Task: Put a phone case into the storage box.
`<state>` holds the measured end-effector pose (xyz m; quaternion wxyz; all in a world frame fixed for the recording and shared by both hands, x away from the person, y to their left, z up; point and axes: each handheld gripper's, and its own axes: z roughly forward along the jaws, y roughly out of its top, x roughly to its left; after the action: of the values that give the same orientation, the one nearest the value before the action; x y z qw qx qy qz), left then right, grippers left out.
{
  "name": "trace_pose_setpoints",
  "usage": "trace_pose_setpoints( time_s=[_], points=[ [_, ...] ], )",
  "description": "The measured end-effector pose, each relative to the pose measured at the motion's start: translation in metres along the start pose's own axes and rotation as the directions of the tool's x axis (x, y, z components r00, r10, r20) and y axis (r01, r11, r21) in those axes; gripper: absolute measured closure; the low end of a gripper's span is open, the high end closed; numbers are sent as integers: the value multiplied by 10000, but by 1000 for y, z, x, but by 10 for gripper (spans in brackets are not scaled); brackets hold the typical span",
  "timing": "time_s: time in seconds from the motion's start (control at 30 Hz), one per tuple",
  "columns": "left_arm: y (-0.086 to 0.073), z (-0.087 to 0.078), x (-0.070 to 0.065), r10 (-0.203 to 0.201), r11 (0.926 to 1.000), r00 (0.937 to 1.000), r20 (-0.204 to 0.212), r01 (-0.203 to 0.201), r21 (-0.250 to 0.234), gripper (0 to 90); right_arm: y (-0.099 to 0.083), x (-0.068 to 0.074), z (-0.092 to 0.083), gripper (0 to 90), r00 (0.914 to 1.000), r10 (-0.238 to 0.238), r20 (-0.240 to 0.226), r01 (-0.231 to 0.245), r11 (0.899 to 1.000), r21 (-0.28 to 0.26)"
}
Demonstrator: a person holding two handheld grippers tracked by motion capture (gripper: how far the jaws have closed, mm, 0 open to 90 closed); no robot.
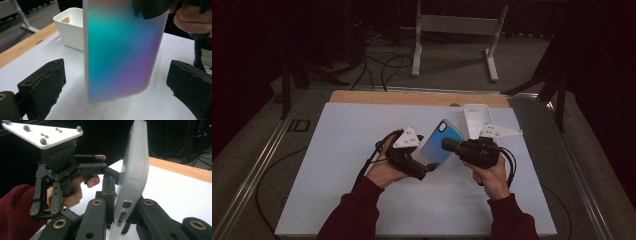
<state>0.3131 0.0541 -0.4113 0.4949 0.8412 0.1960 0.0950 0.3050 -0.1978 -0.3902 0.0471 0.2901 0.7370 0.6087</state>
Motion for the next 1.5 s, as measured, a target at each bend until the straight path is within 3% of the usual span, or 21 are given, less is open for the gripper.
trace_pose_setpoints(
  time_s=[0.1, 0.13, 0.17, 0.2, 0.3, 0.57, 0.63, 0.73, 0.77, 0.93, 1.07, 1.23, 1.33, 1.4, 1.5],
  points=[
    [0, 0, 0, 1, 10000, 10000, 78, -1, 1, 37, 0, 1, -1, 820, 9999, -37, -168, 36, 10000, -49],
    [-1, 2, 0, -79, 10000, 9990, 445, 82, -53, 37, 0, 1, -1, 820, 9999, -37, -168, 36, 10000, -49],
    [-1, 2, 0, -79, 10000, 9990, 445, 82, -53, 73, 0, 1, -1, 820, 9999, -37, -168, 36, 10000, -49],
    [-2, 2, 0, -112, 9999, 9980, 622, 117, -61, 73, 1, 2, -1, 819, 9984, -171, -533, 163, 9998, -150],
    [-4, 2, 1, -91, 9999, 9955, 946, 100, -93, 139, 2, 5, -1, 819, 9959, -353, -836, 338, 9992, -199],
    [-6, 2, 0, -29, 9999, 9878, 1555, 47, -109, 272, 3, 6, 0, 819, 9918, -552, -1153, 519, 9982, -310],
    [-6, 2, 0, -22, 10000, 9882, 1533, 33, -65, 291, 3, 6, 0, 819, 9918, -562, -1149, 533, 9982, -285],
    [-8, 0, 2, -66, 9998, 9868, 1615, 96, -175, 418, 3, 5, -1, 818, 9920, -617, -1102, 586, 9978, -310],
    [-9, -1, 4, -67, 9997, 9851, 1717, 107, -222, 498, 3, 4, -3, 815, 9930, -634, -995, 612, 9978, -252],
    [-15, -2, 8, -95, 9993, 9750, 2221, 176, -343, 586, 1, 1, -4, 808, 9906, -638, -1209, 623, 9979, -157],
    [-19, -2, 7, 1, 9992, 9692, 2464, 99, -394, 705, -1, -3, -3, 692, 9918, -697, -1071, 709, 9975, 70],
    [-19, -2, 6, 185, 9984, 9685, 2483, -48, -559, 793, -1, -1, -2, 548, 9936, -893, -690, 916, 9953, 312],
    [-18, -2, 3, 328, 9985, 9745, 2221, -220, -511, 805, -1, -1, 0, 463, 9931, -1017, -579, 1051, 9926, 602],
    [-19, -3, 3, 328, 9984, 9786, 2033, -227, -514, 808, -2, 0, 3, 337, 9944, -1032, -215, 1049, 9891, 1029],
    [-19, -6, 6, 227, 9977, 9836, 1787, -110, -662, 808, -4, 1, 4, 230, 9938, -1082, 246, 1044, 9871, 1217]
  ],
)
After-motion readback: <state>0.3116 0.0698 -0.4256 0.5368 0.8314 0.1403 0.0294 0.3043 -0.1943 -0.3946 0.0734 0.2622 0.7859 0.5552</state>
